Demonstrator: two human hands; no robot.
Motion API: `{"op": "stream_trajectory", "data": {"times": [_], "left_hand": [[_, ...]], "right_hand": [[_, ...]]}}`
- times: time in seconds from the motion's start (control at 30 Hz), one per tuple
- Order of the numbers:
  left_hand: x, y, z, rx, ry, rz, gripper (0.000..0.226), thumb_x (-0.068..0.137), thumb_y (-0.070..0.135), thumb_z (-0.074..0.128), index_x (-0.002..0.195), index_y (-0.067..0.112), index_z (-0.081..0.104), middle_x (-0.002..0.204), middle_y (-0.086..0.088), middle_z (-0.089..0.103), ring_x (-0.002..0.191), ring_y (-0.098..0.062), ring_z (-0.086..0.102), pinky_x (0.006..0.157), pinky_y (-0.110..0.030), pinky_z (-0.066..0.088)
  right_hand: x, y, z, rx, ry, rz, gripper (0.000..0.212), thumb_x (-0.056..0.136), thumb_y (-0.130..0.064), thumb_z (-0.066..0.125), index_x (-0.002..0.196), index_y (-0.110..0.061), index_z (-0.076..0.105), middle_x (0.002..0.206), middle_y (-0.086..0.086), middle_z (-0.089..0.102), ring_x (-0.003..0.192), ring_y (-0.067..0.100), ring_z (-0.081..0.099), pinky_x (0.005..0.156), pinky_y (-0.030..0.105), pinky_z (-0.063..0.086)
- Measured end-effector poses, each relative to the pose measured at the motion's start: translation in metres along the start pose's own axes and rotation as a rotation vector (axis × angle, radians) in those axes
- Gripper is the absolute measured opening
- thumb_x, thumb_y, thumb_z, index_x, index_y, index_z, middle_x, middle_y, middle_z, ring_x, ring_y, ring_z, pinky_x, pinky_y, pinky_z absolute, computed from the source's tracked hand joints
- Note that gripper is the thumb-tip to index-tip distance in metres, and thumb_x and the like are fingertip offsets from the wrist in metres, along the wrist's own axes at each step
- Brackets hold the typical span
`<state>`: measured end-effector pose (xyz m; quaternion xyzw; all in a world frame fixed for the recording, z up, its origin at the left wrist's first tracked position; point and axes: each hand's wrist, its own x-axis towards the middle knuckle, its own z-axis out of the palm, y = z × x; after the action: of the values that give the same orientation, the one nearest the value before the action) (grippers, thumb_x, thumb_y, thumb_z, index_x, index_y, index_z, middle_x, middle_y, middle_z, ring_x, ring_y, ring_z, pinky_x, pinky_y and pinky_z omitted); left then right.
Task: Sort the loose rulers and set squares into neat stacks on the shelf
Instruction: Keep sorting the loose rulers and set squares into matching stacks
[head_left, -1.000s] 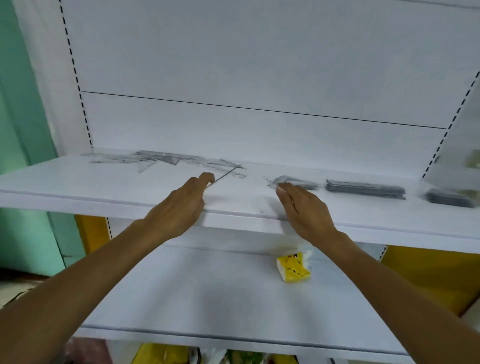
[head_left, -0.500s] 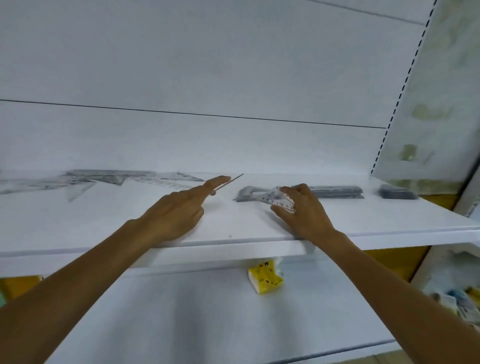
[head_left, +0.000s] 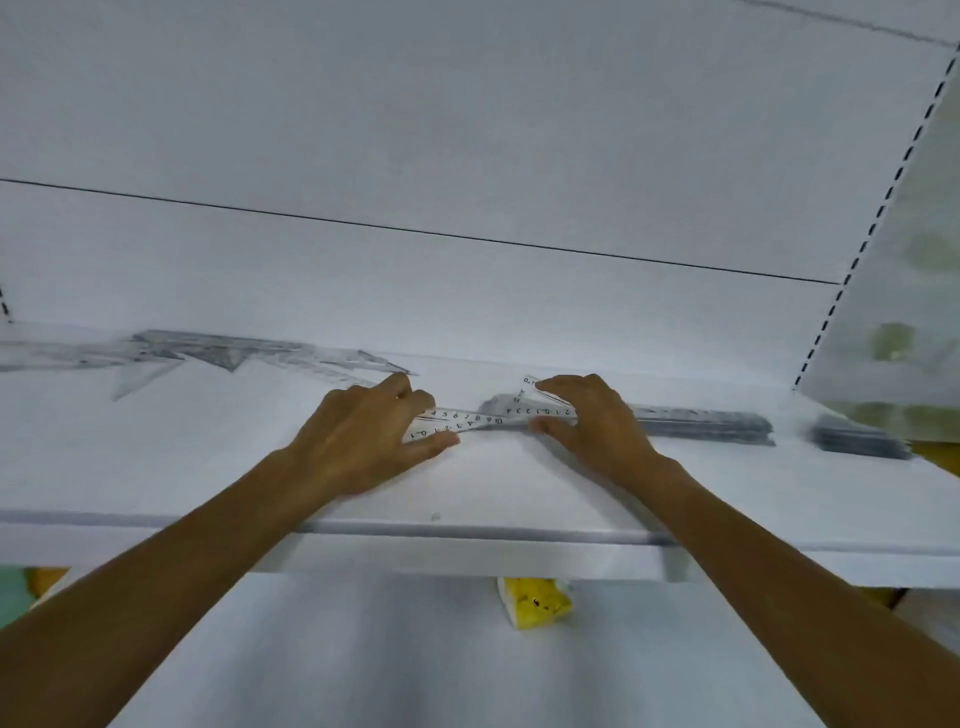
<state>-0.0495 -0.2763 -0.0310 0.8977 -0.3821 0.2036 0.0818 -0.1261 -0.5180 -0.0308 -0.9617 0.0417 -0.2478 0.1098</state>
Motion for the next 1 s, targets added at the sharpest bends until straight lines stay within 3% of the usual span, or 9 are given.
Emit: {"op": "stream_trajectory", "data": {"times": [0.13, 0.27, 0.57, 0.7, 0.83, 1.0], "left_hand": [[0.006, 0.008, -0.001, -0.002, -0.001, -0.028, 0.06, 0.077, 0.072, 0.037, 0.118, 0.03, 0.053, 0.119, 0.01, 0.051, 0.101, -0.021, 0.058, 0.081, -0.032, 0.044], [0.002, 0.011, 0.0, 0.077, 0.029, -0.026, 0.057, 0.076, 0.071, 0.041, 0.113, 0.031, 0.055, 0.111, 0.013, 0.055, 0.096, -0.017, 0.059, 0.075, -0.028, 0.041], [-0.01, 0.014, 0.0, 0.104, 0.033, -0.087, 0.061, 0.07, 0.07, 0.031, 0.112, 0.033, 0.057, 0.109, 0.015, 0.058, 0.092, -0.014, 0.06, 0.074, -0.027, 0.043], [-0.011, 0.012, 0.004, -0.045, -0.009, -0.144, 0.05, 0.078, 0.065, 0.048, 0.112, 0.031, 0.057, 0.109, 0.014, 0.056, 0.094, -0.014, 0.057, 0.078, -0.028, 0.043], [0.001, 0.006, 0.005, -0.198, 0.065, -0.268, 0.047, 0.078, 0.059, 0.055, 0.112, 0.027, 0.06, 0.108, 0.007, 0.053, 0.081, -0.015, 0.052, 0.079, -0.029, 0.043], [0.027, 0.011, 0.006, -0.308, 0.127, -0.343, 0.046, 0.076, 0.052, 0.065, 0.11, 0.021, 0.063, 0.108, 0.0, 0.058, 0.082, -0.012, 0.051, 0.077, -0.025, 0.037]], "right_hand": [[0.022, 0.008, 0.007, -0.001, -0.061, -0.072, 0.044, 0.084, -0.032, 0.064, 0.125, -0.019, 0.055, 0.13, -0.001, 0.055, 0.122, 0.019, 0.043, 0.098, 0.029, 0.032], [0.037, 0.014, 0.011, 0.013, -0.174, -0.127, 0.042, 0.084, -0.037, 0.062, 0.123, -0.022, 0.056, 0.127, -0.001, 0.057, 0.119, 0.018, 0.045, 0.093, 0.028, 0.035], [0.048, 0.014, 0.016, 0.001, -0.316, -0.154, 0.049, 0.084, -0.05, 0.053, 0.123, -0.022, 0.054, 0.127, 0.001, 0.057, 0.116, 0.022, 0.051, 0.096, 0.035, 0.042], [0.045, 0.015, 0.016, -0.03, -0.286, -0.206, 0.04, 0.087, -0.037, 0.052, 0.122, -0.017, 0.055, 0.128, 0.001, 0.053, 0.12, 0.022, 0.047, 0.098, 0.033, 0.038], [0.027, 0.015, 0.014, -0.094, -0.155, -0.313, 0.042, 0.088, -0.027, 0.05, 0.129, -0.017, 0.048, 0.134, 0.001, 0.047, 0.123, 0.02, 0.038, 0.099, 0.031, 0.032], [-0.018, 0.015, -0.007, 0.029, -0.148, -0.26, 0.034, 0.091, -0.032, 0.046, 0.124, -0.025, 0.052, 0.129, -0.005, 0.054, 0.117, 0.016, 0.049, 0.097, 0.03, 0.038]]}}
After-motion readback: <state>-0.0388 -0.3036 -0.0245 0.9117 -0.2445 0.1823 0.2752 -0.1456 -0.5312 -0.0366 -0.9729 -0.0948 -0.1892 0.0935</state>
